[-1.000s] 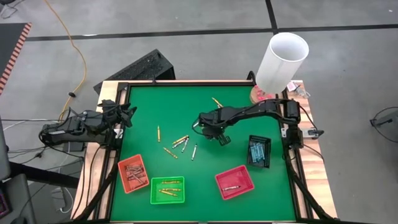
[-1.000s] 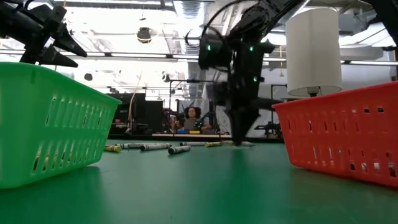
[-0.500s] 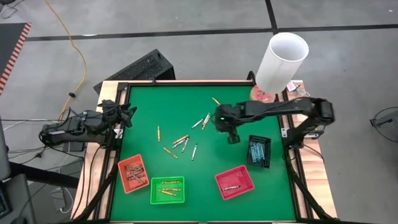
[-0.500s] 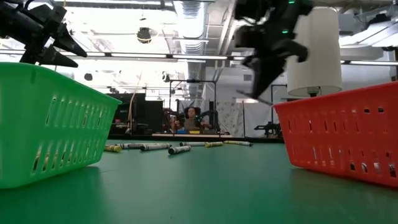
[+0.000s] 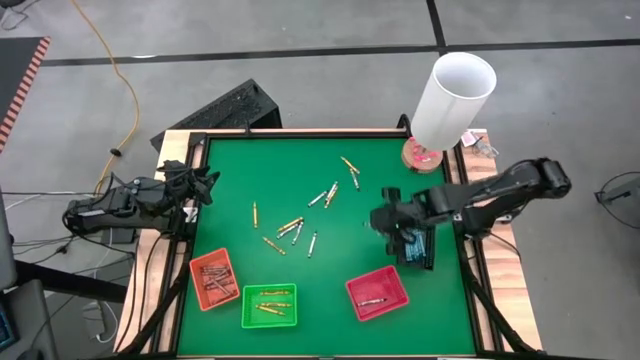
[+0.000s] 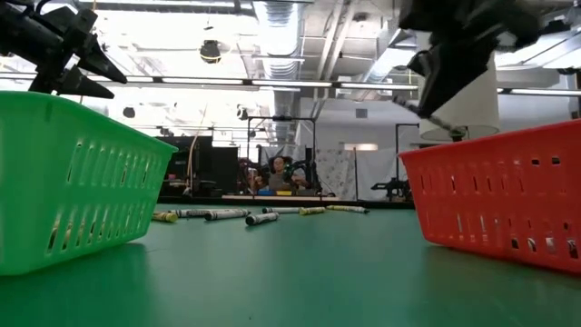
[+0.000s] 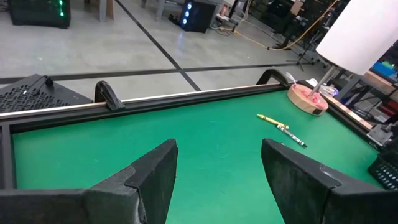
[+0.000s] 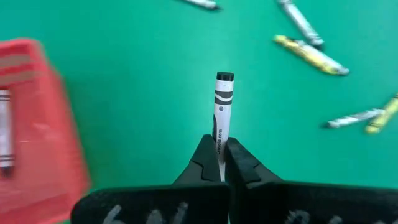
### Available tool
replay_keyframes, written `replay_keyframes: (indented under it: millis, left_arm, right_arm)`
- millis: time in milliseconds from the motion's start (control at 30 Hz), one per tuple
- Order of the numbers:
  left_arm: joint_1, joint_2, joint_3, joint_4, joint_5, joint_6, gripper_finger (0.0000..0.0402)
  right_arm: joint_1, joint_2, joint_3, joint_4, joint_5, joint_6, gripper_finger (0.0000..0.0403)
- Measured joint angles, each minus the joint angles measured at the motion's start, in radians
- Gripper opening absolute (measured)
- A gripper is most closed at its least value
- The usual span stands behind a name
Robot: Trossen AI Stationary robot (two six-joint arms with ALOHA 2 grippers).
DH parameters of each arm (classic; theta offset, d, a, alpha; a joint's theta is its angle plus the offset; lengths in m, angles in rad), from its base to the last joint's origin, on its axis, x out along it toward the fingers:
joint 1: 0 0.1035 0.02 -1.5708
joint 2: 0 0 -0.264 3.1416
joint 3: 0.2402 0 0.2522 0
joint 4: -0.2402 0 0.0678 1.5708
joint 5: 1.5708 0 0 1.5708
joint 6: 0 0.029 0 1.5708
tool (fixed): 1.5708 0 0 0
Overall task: Sort crayons
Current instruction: Put the black crayon into the red bin
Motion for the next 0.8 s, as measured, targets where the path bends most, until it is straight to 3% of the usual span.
replay_keyframes:
  millis: [433,800]
  left_arm:
    - [0.0,0.0,0.0,-0.002,-0.001,-0.004,0.0223]
    - [0.0,0.0,0.0,-0.004,-0.001,-0.007,0.0223]
  right_arm:
    - [0.305,0.122,0.058,0.055,0.047,0.322,0.0]
    - [0.435,0.228,0.153,0.06,0.024,0.512,0.0]
